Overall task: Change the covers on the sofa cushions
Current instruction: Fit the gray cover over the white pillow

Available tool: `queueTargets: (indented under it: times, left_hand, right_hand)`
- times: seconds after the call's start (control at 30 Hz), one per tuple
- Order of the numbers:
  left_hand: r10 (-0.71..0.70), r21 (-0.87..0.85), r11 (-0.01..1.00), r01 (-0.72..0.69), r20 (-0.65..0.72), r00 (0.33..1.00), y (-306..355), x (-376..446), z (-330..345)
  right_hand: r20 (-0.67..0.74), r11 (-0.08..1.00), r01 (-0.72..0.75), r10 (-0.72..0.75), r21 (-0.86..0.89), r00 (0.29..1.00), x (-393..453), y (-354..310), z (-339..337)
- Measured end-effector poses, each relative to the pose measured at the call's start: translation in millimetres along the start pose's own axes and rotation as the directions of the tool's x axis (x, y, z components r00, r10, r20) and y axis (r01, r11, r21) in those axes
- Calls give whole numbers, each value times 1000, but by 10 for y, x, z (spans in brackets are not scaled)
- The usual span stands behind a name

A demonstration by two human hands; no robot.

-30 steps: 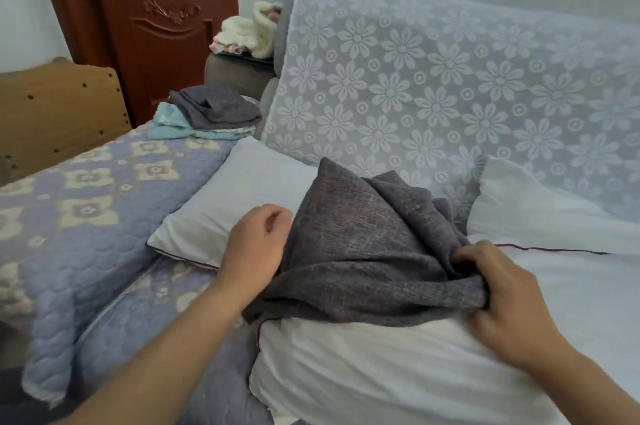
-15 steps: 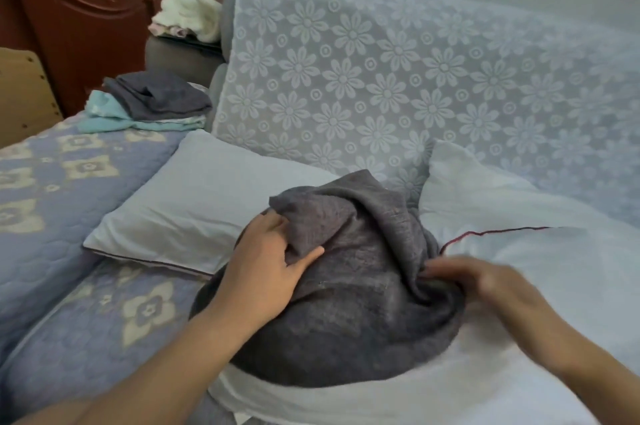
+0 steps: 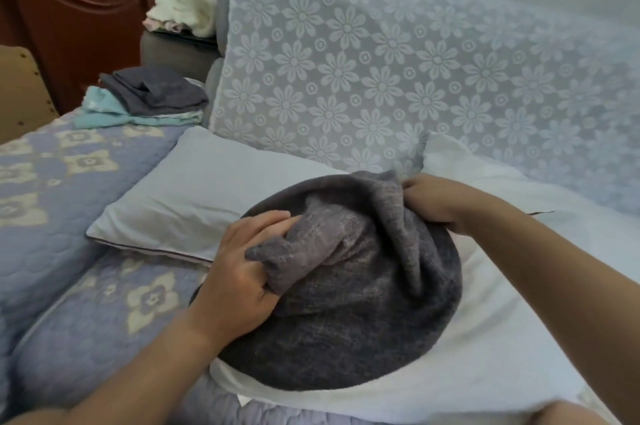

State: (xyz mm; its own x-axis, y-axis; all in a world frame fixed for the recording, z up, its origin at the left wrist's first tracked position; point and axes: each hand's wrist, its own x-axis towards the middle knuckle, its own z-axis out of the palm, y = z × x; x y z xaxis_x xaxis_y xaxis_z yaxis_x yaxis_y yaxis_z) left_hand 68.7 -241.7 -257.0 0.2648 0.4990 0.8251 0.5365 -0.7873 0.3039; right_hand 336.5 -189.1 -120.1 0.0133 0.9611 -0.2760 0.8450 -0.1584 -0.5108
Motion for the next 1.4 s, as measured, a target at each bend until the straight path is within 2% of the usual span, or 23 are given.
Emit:
queueTargets:
  times: [0.07, 0.1, 0.17, 0.2, 0.23, 0.33, 0.4, 0.5, 0.53, 0.57, 0.67, 0.73, 0.8, 0.87, 0.97, 1.03, 1.07, 1.1, 1.17, 1.2, 1.23, 1.3, 1.4]
  left_hand:
    - [-213, -77, 975, 208, -66, 975, -36, 44, -23]
    - [-371, -126, 925, 357, -104, 923, -79, 88, -53]
    - [-665, -186, 744, 642, -109, 739, -187, 191, -99]
    - [-741, -160, 670, 725, -90, 666, -233, 227, -87]
    - [-762, -127, 647, 752, -76, 643, -265, 260, -58]
    - [-756, -148, 650, 745, -35, 653, -246, 343, 46]
    - [-760, -218, 634, 742, -2, 650, -244, 343, 52]
    - [-724, -241, 666, 706, 18, 689, -176, 314, 19]
    - [-710, -240, 680, 693, 23, 704, -121, 303, 33]
    - [-696, -239, 694, 679, 18, 717, -81, 281, 33]
    - [-642, -275, 736, 619, 10, 767, 25, 207, 54]
    - [-609, -307, 751, 584, 19, 793, 79, 158, 2]
    - [-596, -350, 741, 574, 53, 801, 123, 73, -54]
    - [-628, -393, 675, 624, 138, 766, 121, -61, -83]
    - [-727, -441, 534, 722, 197, 658, 44, -359, -18]
    - [-820, -354, 467, 811, 169, 546, 13, -598, 44]
    - [-838, -272, 488, 830, 122, 532, 28, -691, 61]
    - [-815, -189, 559, 807, 52, 577, 40, -789, 35]
    - [-625, -48, 780, 623, -20, 781, 48, -957, -25]
    - [-490, 19, 872, 489, 14, 872, 42, -1030, -51]
    - [-380, 74, 924, 374, 84, 921, 35, -1079, -69]
    - [-248, 171, 961, 216, 191, 950, -2, -1150, -60]
    - [-87, 328, 944, 35, 145, 986, -22, -1108, -75]
  right_hand:
    - [-270, 960, 20, -99, -280, 958, -92, 77, -52]
    - [-422, 932, -19, -146, -362, 895, -170, 197, -129]
    - [-697, 942, -194, -55, -272, 715, -442, 560, -294]
    - [-772, 950, -260, 31, -176, 635, -587, 765, -318]
    - [-795, 945, -313, 114, -100, 596, -696, 941, -277]
    - [-676, 933, -349, 312, 86, 668, -820, 1246, 67]
    - [-603, 932, -344, 341, 115, 722, -906, 1254, 183]
    - [-692, 894, -402, 162, -199, 703, -873, 1114, 55]
    - [-714, 905, -335, 51, -263, 698, -849, 971, -7]
    - [-691, 939, -177, -83, -296, 718, -791, 750, -64]
    - [-395, 896, 361, -439, -258, 807, -666, -92, -57]
    - [-123, 828, 525, -552, -198, 825, -532, -590, 143]
    - [98, 782, 586, -580, -211, 809, -342, -878, 419]
    - [198, 771, 596, -563, -225, 803, -154, -932, 616]
    - [169, 835, 533, -510, -137, 843, -36, -791, 602]
    - [125, 857, 505, -492, -103, 861, 25, -640, 549]
    - [93, 850, 513, -505, -123, 858, 34, -552, 535]
    - [50, 821, 548, -547, -159, 835, 42, -489, 567]
    - [-76, 716, 644, -682, -268, 727, 16, -357, 644]
    - [-123, 656, 678, -743, -331, 658, -7, -300, 681]
    - [-147, 603, 696, -786, -389, 600, -25, -245, 713]
    - [-141, 519, 706, -841, -482, 522, -50, -156, 769]
    - [-56, 400, 686, -883, -608, 466, -41, -72, 860]
